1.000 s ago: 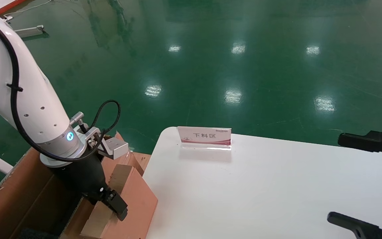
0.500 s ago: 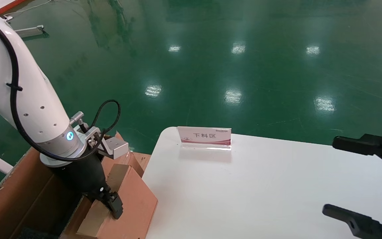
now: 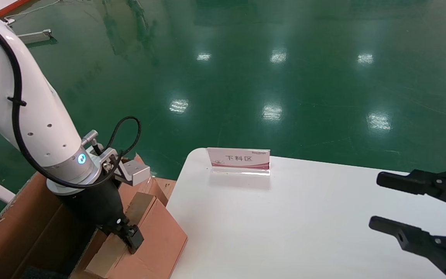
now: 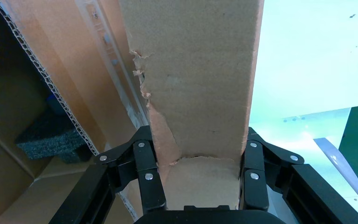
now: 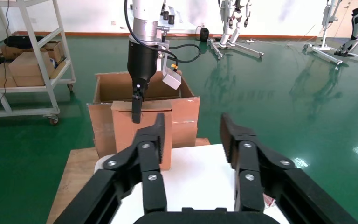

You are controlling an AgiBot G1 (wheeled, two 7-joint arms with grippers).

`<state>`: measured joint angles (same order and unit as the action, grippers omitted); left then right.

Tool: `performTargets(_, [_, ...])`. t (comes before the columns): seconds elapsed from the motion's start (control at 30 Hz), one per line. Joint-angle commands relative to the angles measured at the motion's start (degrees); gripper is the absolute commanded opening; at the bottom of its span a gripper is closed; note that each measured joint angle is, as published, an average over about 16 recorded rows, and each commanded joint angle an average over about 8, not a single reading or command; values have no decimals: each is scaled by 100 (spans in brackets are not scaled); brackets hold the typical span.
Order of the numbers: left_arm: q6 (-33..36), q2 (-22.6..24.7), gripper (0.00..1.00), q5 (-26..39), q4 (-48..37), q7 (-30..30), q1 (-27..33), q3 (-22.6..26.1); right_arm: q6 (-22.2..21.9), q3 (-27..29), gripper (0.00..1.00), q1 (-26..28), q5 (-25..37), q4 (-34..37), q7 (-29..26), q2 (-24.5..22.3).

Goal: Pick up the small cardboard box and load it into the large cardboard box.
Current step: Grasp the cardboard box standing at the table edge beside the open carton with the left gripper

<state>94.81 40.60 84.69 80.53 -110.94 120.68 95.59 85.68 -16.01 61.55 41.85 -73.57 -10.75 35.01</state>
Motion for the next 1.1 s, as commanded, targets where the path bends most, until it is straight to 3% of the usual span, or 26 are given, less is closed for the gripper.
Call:
performTargets(0.03, [-1, 0, 0, -2, -1, -2, -5, 3, 0, 0, 100, 0, 0, 0, 0, 0])
performTargets(0.4, [116, -6, 0, 110, 61, 106, 329, -278, 0, 0, 100, 0, 0, 0, 0, 0])
performTargets(0.87, [430, -368, 0, 639, 327, 717, 1312, -1409, 0, 0, 100, 0, 0, 0, 0, 0])
performTargets(1.1, [465, -616, 0, 925, 386, 1221, 1759, -1741, 0, 0, 100, 0, 0, 0, 0, 0])
